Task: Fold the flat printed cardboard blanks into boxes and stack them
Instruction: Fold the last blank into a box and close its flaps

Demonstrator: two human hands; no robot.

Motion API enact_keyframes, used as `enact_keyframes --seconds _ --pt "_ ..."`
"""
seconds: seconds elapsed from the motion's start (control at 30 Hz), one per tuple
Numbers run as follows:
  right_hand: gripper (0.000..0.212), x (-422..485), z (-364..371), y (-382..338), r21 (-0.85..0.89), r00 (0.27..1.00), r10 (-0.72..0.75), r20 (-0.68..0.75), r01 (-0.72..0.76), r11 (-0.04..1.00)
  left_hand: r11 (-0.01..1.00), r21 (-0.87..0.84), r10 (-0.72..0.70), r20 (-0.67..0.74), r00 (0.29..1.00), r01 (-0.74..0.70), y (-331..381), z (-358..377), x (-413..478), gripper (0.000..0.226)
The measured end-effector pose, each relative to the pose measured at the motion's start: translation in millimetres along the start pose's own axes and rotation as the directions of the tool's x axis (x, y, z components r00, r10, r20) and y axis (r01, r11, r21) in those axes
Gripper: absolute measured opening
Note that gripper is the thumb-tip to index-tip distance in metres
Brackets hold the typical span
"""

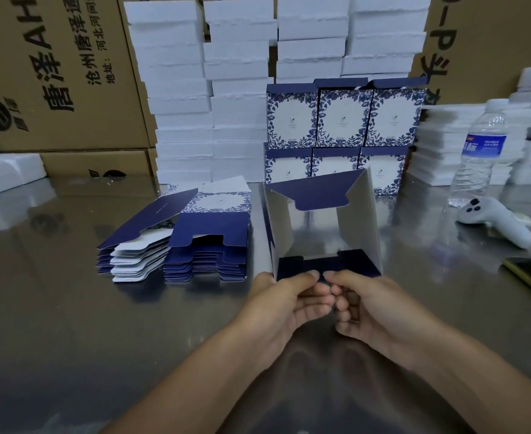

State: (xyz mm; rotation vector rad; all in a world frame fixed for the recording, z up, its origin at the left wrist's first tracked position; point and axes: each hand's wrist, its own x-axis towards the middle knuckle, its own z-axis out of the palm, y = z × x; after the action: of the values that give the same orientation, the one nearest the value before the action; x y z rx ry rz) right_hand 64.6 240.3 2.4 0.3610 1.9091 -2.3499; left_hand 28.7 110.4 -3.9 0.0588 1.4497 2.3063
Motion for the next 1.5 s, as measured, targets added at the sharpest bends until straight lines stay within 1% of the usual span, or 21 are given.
enact_keyframes --seconds 0.13,0.37,0.43,0.57,0.67,0.8,0.93,1.0,1.07,1.1,1.13,1.2,1.23,1.27,1.3,1.33,1.37,1.4,1.43,1.47,1.5 --pt "0.042 1 -3 -1 0.016 1.0 0.0 0.013 0.0 1.0 1.0 -0.016 -0.015 0.016 1.0 0.015 -1 0 -1 0.033" --pt "0.039 3 -1 0 0.031 0.999 0.027 0.032 -0.028 0.999 0.997 -0.058 -0.06 0.002 0.998 0.06 2 -1 -1 0.035" --pt "0.039 3 -2 -1 0.044 0.999 0.039 0.033 -0.041 0.998 0.996 -0.062 -0.071 0.0 0.997 0.071 3 -2 1 0.03" --pt "0.041 5 -4 -4 0.08 0.998 0.069 0.009 -0.07 0.994 0.995 -0.044 -0.094 0.007 0.996 0.095 8 -6 1 0.008" --pt "0.04 6 -6 -4 0.05 0.998 0.068 0.002 -0.068 0.996 0.995 -0.016 -0.102 0.007 0.995 0.102 9 -7 1 0.008" --pt "0.041 6 -7 -4 0.021 0.997 0.071 -0.002 -0.071 0.997 0.995 0.003 -0.098 -0.001 0.995 0.098 11 -8 3 0.023" --pt "0.04 5 -9 -8 0.035 0.994 0.105 -0.03 -0.104 0.994 0.994 0.041 -0.097 0.003 0.995 0.096 16 -11 3 0.006" --pt "0.039 4 -10 -9 0.03 0.994 0.095 -0.061 -0.093 0.995 0.994 0.068 -0.09 0.002 0.996 0.09 19 -13 3 0.005" --pt "0.038 3 -9 -9 -0.07 0.993 0.032 -0.115 -0.04 0.997 0.993 0.09 -0.08 0.006 0.997 0.08 20 -14 4 0.007" --pt "0.037 4 -9 -8 -0.199 0.986 -0.045 -0.158 0.013 0.98 0.992 0.106 -0.069 0.003 0.998 0.069 20 -15 4 0.01" --pt "0.036 5 -10 -5 -0.364 0.965 -0.165 -0.204 0.082 0.928 0.99 0.13 -0.052 -0.009 0.999 0.053 21 -16 5 0.015" --pt "0.03 7 -14 -1 -0.663 0.851 -0.476 -0.223 0.227 0.714 0.978 0.209 -0.006 -0.058 0.998 0.018 22 -19 8 0.025" --pt "0.03 8 -16 1 -0.747 0.786 -0.589 -0.189 0.274 0.606 0.964 0.266 0.024 -0.098 0.995 0.003 23 -21 10 0.029" --pt "0.034 9 -18 3 -0.79 0.736 -0.659 -0.155 0.308 0.53 0.94 0.341 0.076 -0.142 0.987 -0.023 24 -23 12 0.032" --pt "0.039 10 -21 4 -0.807 0.701 -0.7 -0.135 0.332 0.488 0.892 0.447 0.166 -0.181 0.969 -0.07 24 -26 14 0.034" --pt "0.044 12 -23 5 -0.805 0.676 -0.726 -0.125 0.359 0.473 0.794 0.594 0.301 -0.195 0.933 -0.132 23 -28 15 0.031" --pt "0.049 14 -24 6 -0.787 0.654 -0.748 -0.113 0.401 0.47 0.628 0.754 0.462 -0.164 0.871 -0.191 23 -31 15 0.025" --pt "0.053 15 -25 6 -0.757 0.633 -0.768 -0.097 0.454 0.47 0.455 0.859 0.59 -0.093 0.802 -0.235 23 -32 13 0.019" --pt "0.056 16 -26 5 -0.719 0.615 -0.785 -0.079 0.51 0.472 0.345 0.898 0.661 -0.026 0.75 -0.272 23 -32 10 0.017" --pt "0.058 16 -25 5 -0.684 0.6 -0.798 -0.056 0.559 0.469 0.306 0.896 0.695 0.022 0.719 -0.322 23 -32 8 0.022" --pt "0.058 15 -25 5 -0.659 0.593 -0.805 -0.028 0.594 0.461 0.319 0.867 0.703 0.053 0.709 -0.382 22 -32 7 0.032"
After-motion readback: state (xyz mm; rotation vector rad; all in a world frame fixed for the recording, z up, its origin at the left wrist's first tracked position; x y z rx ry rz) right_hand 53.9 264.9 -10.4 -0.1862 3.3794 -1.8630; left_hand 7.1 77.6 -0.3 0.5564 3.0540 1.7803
